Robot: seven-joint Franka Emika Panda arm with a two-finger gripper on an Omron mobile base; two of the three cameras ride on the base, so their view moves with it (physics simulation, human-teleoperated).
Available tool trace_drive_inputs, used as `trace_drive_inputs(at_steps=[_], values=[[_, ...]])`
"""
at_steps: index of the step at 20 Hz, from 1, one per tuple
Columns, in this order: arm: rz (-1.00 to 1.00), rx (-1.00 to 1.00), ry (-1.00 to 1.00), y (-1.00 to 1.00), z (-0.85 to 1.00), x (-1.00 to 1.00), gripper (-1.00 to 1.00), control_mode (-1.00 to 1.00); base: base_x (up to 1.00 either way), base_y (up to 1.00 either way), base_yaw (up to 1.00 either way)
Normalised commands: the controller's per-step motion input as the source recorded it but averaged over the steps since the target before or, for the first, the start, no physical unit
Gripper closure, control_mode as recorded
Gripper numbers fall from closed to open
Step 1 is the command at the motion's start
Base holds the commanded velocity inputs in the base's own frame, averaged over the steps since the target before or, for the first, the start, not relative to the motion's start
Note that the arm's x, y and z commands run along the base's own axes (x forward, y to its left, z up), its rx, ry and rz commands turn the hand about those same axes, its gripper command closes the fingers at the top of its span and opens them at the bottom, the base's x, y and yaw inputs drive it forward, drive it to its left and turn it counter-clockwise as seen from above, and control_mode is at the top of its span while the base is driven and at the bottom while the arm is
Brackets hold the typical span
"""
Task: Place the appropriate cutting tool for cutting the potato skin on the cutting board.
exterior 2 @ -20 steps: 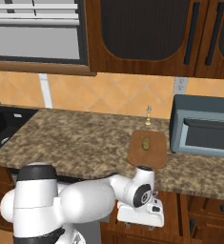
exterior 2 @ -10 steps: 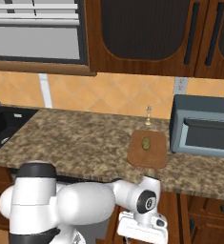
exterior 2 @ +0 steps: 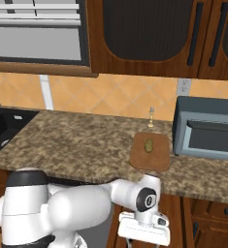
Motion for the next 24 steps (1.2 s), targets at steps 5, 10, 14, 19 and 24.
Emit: trace_drive_inputs(at_steps=[5, 10, 14, 19, 24], values=[[0.0, 0.04, 0.0, -0.3, 0.0, 0.98, -1.0, -1.0, 0.0, 0.0, 0.0], [0.0, 0.02, 0.0, -0.35, -0.11, 0.67, -1.0, -1.0, 0.0, 0.0, 0.0], [0.0, 0.0, -0.01, -0.08, -0.34, 0.46, -1.0, -1.0, 0.0, 0.0, 0.0], [0.0, 0.01, -0.1, -0.01, -0.47, 0.32, -1.0, -1.0, 0.0, 0.0, 0.0], [-0.01, 0.03, -0.12, -0.05, -0.49, 0.24, -1.0, -1.0, 0.0, 0.0, 0.0]])
